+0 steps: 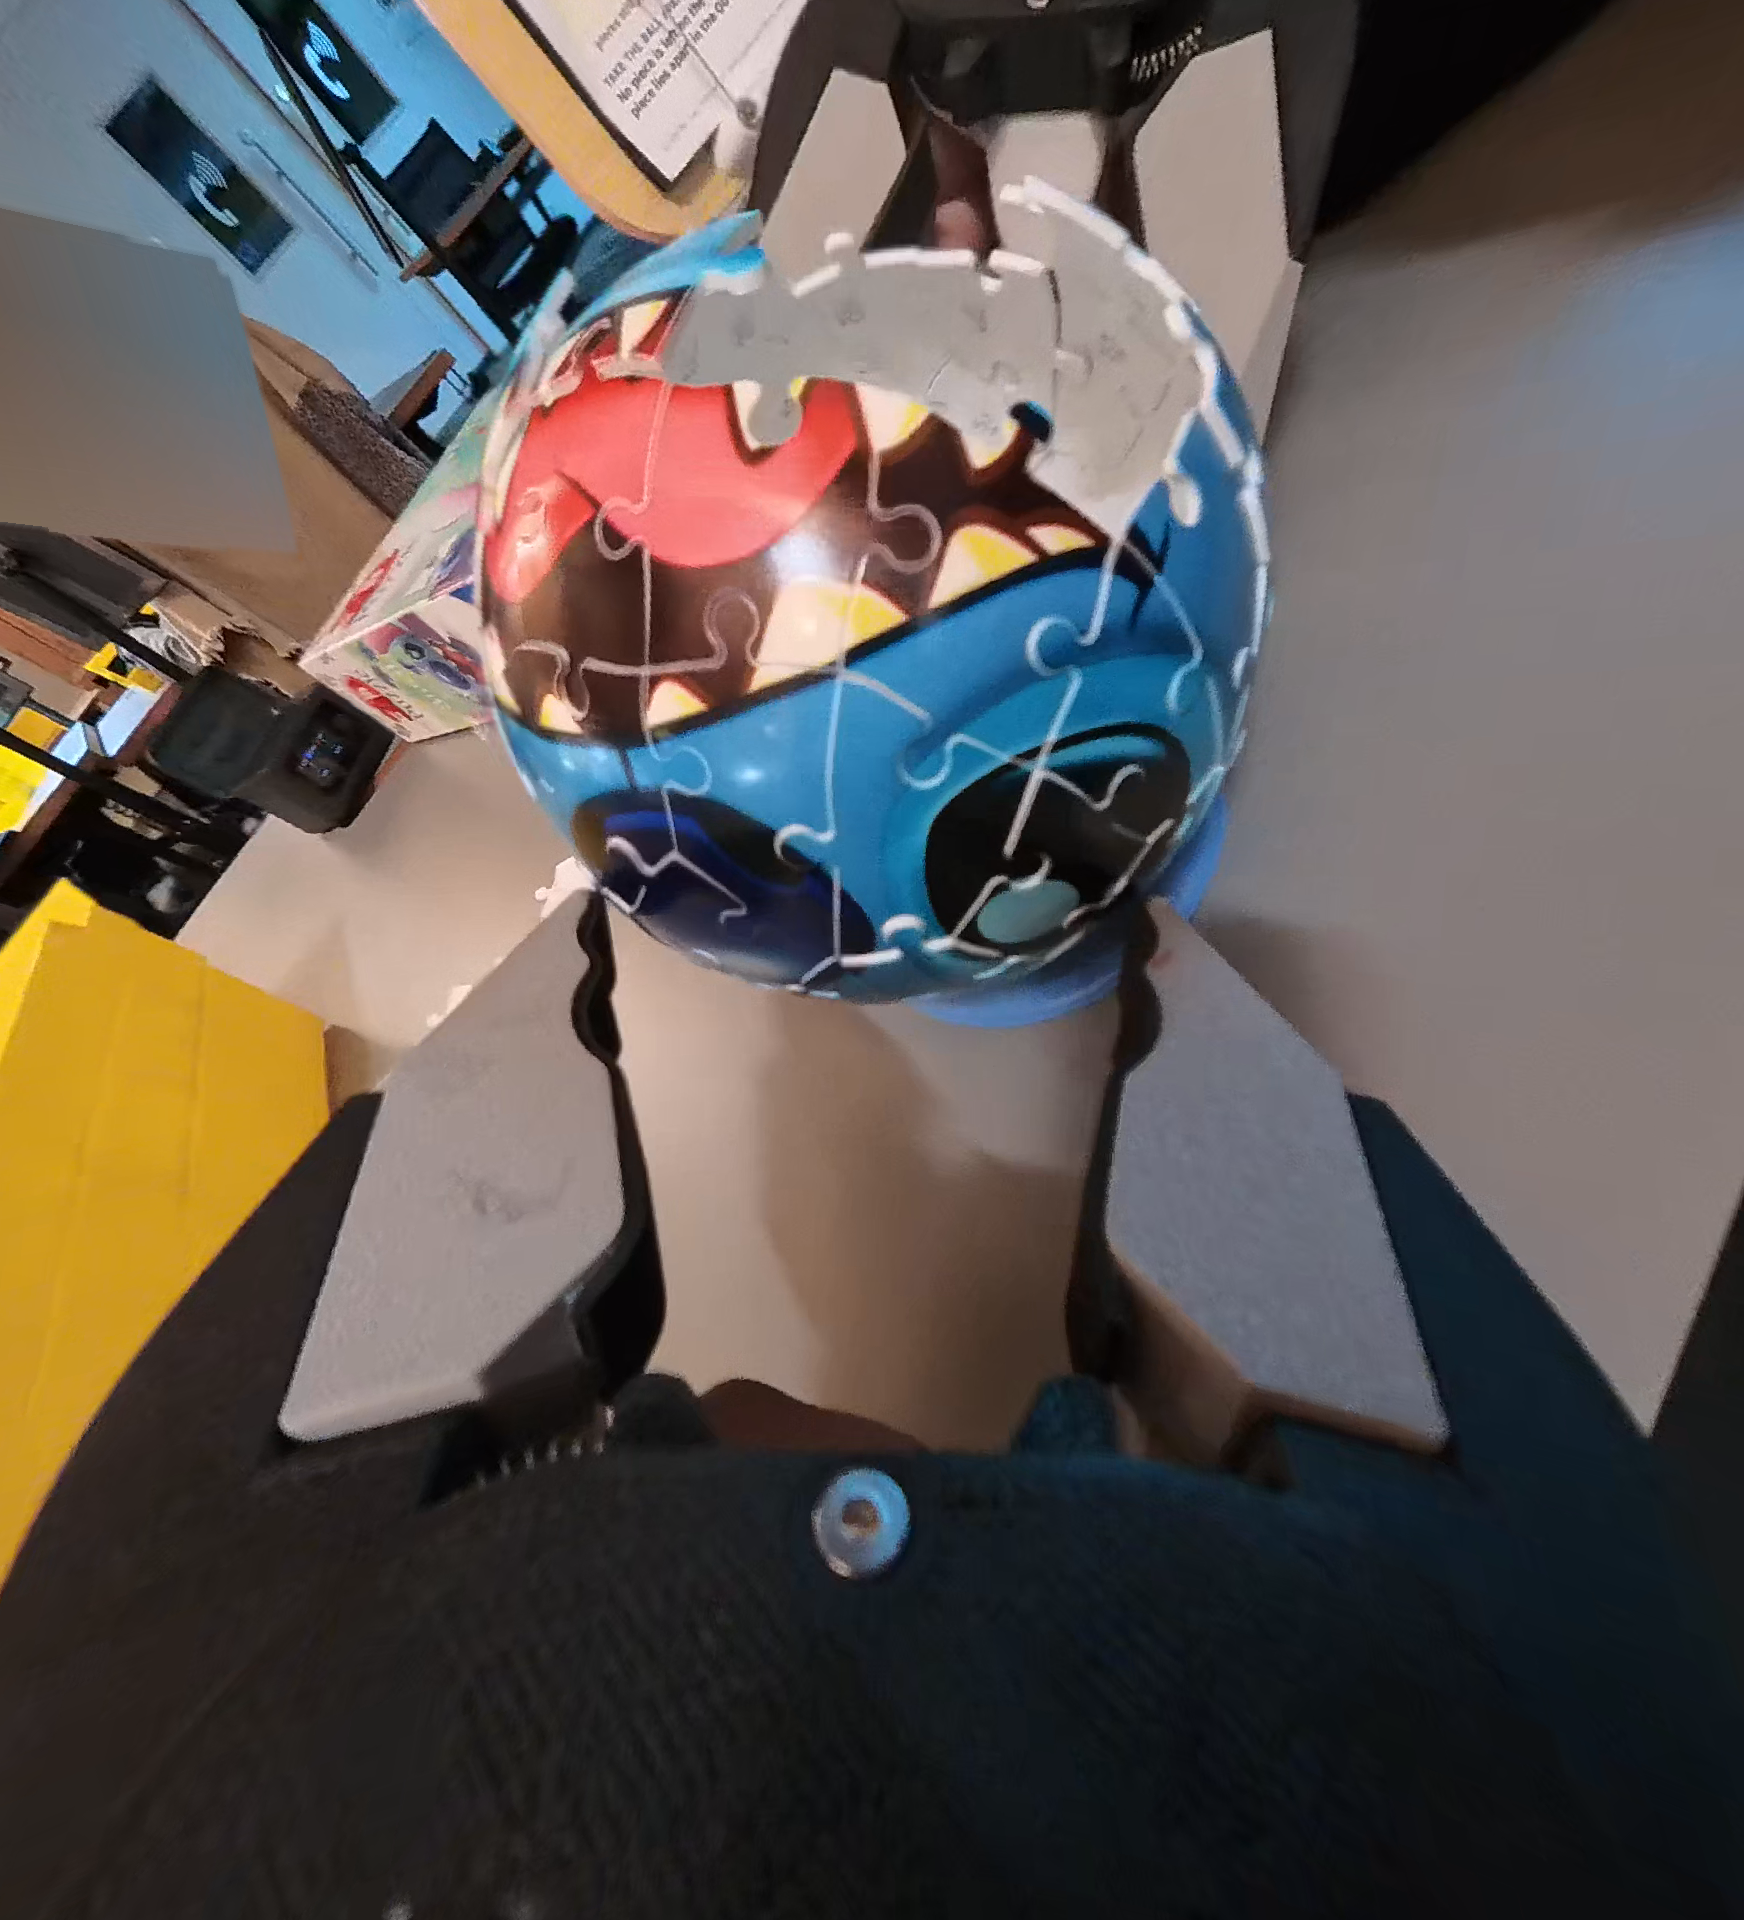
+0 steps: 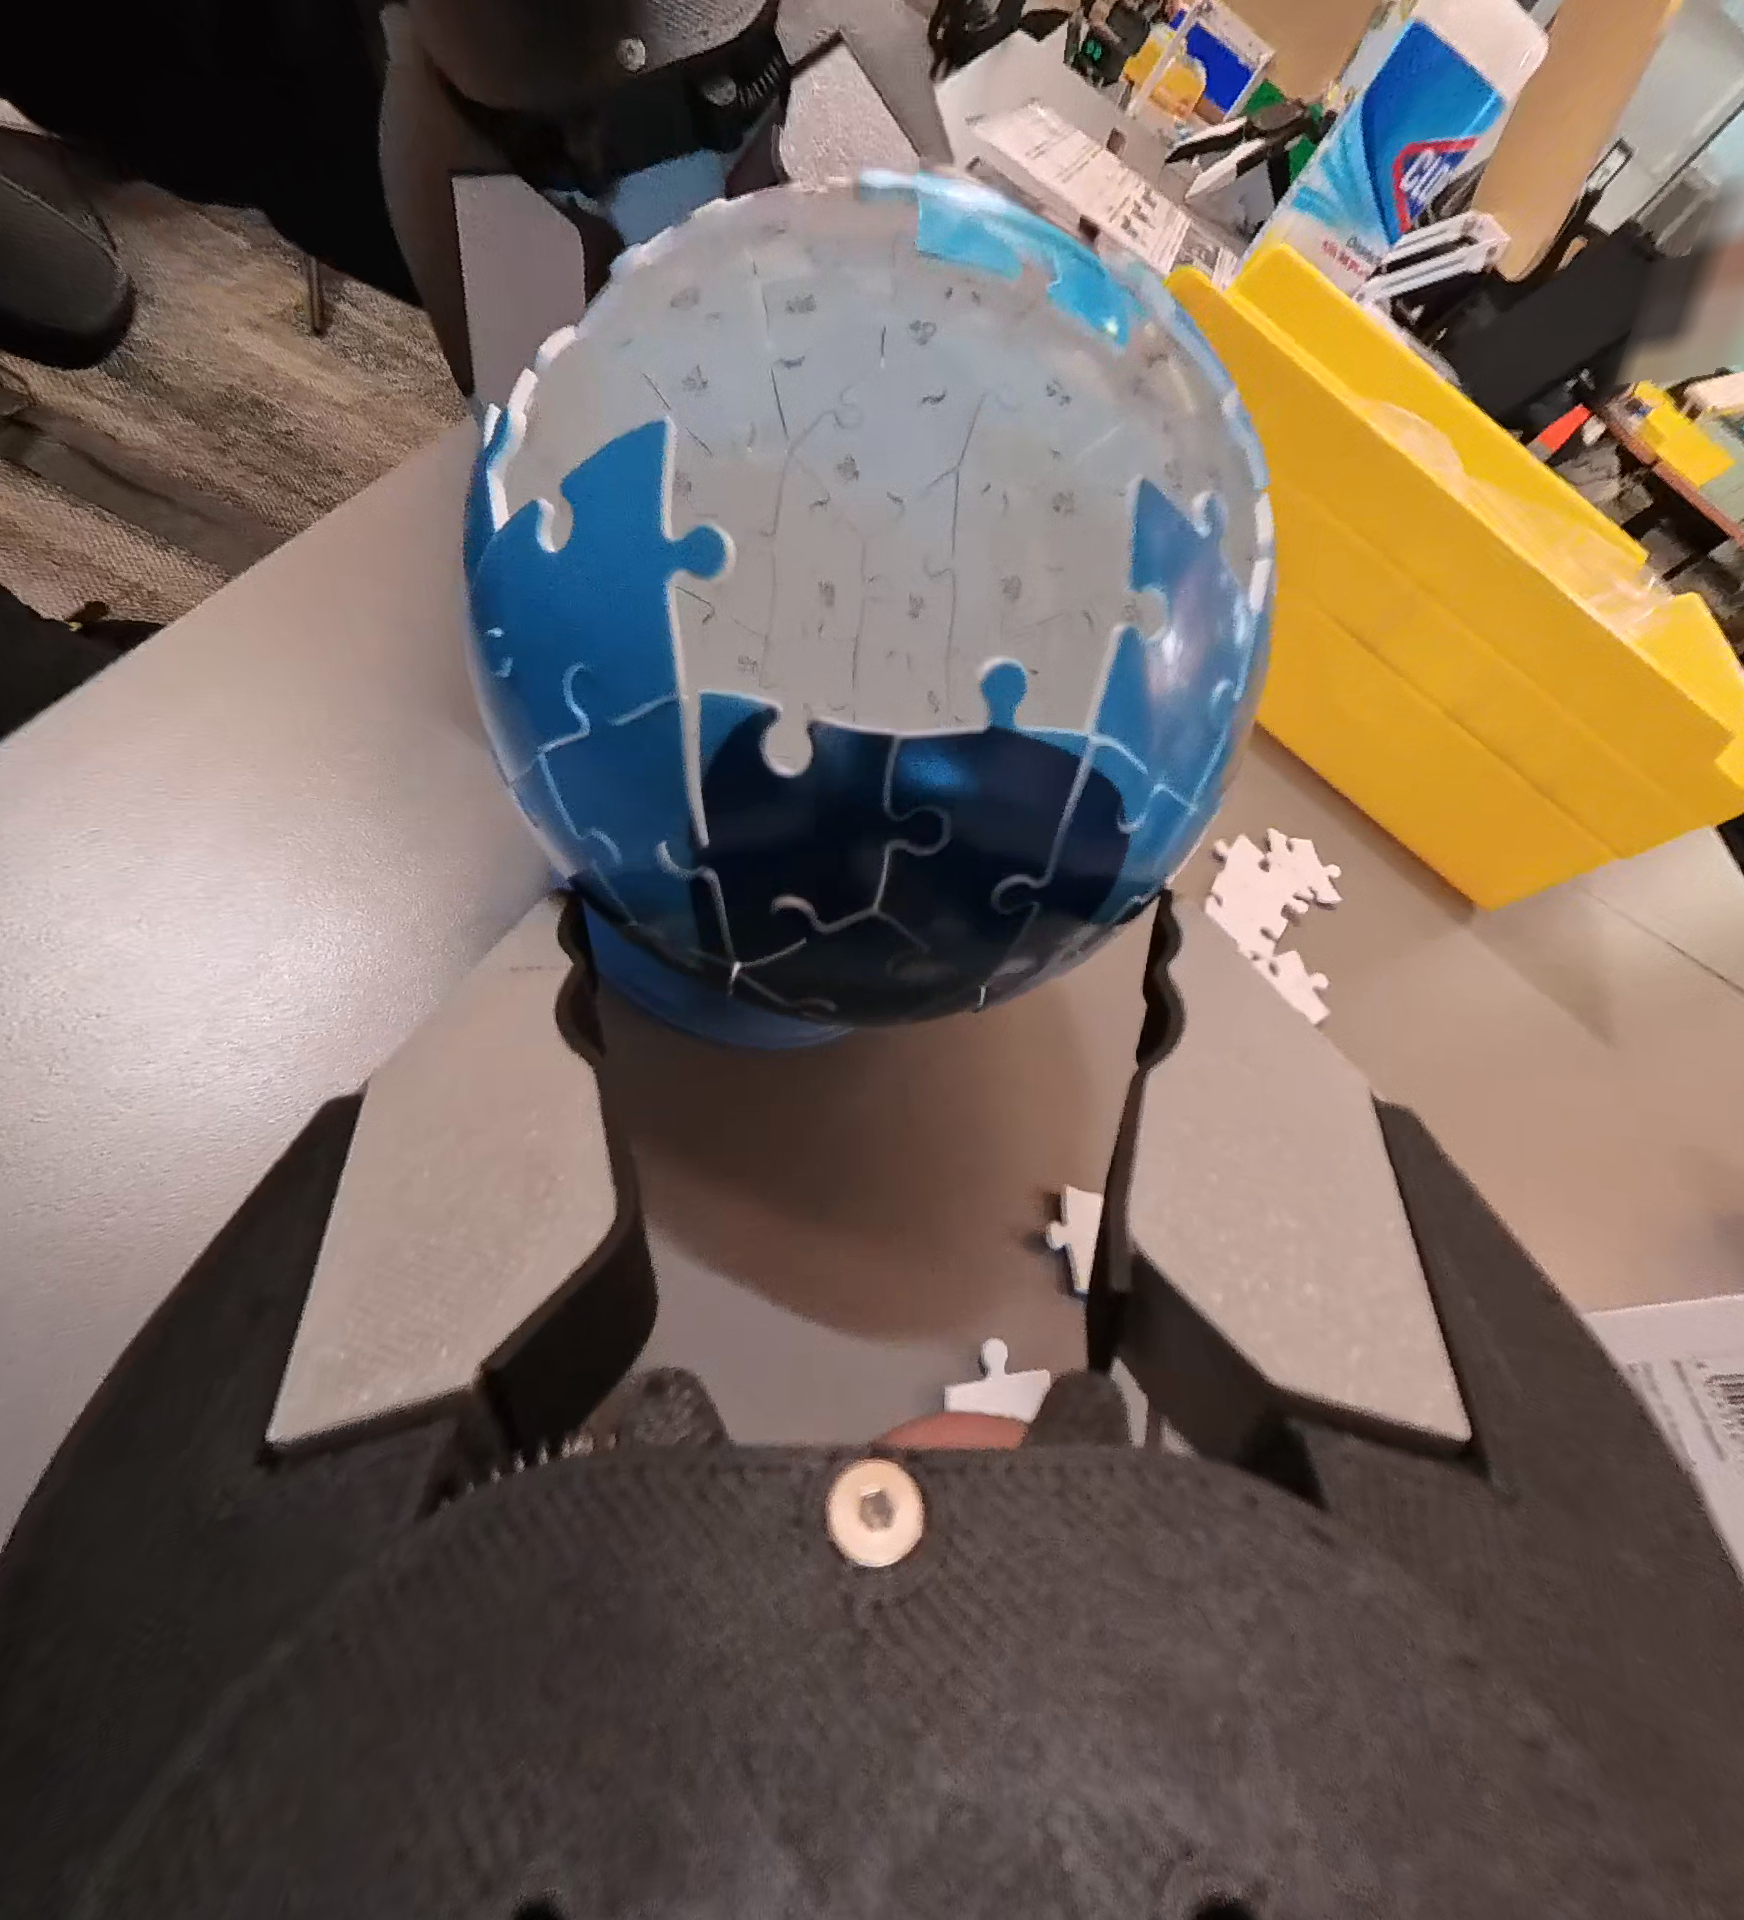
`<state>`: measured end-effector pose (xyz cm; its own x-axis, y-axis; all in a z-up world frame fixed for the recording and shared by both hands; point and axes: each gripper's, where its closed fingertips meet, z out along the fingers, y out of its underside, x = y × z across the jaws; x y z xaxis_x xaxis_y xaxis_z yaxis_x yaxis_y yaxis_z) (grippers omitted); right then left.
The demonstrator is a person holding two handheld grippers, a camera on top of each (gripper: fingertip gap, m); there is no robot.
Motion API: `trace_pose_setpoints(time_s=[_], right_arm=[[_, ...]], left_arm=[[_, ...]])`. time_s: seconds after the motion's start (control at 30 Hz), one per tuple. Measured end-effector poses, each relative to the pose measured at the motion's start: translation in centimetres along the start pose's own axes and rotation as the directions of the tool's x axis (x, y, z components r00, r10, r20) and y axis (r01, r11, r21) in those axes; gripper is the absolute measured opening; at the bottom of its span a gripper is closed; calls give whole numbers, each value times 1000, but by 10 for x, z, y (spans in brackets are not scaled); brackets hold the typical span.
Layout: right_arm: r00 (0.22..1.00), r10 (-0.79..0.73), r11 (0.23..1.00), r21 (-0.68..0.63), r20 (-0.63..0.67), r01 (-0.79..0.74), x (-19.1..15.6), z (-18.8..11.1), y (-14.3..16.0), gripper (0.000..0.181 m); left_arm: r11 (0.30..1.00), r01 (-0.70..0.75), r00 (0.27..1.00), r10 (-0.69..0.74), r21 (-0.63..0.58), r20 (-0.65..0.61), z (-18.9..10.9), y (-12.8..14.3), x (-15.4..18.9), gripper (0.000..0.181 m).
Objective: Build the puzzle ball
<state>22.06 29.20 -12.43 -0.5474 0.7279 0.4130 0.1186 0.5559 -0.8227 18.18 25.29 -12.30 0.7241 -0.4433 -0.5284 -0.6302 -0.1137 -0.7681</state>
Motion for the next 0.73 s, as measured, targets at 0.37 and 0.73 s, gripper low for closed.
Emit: trace_pose_setpoints(time_s=[0.37,0.73], right_arm=[[926,344,937,5,157,-350,1,3,-10,103],[810,542,835,-33,224,-550,3,2,-12,103]], left_arm=[[943,328,928,-311,50,-207,-8,-7,-7,96],[876,480,849,-450,47,-277,-8,-10,-13,97]])
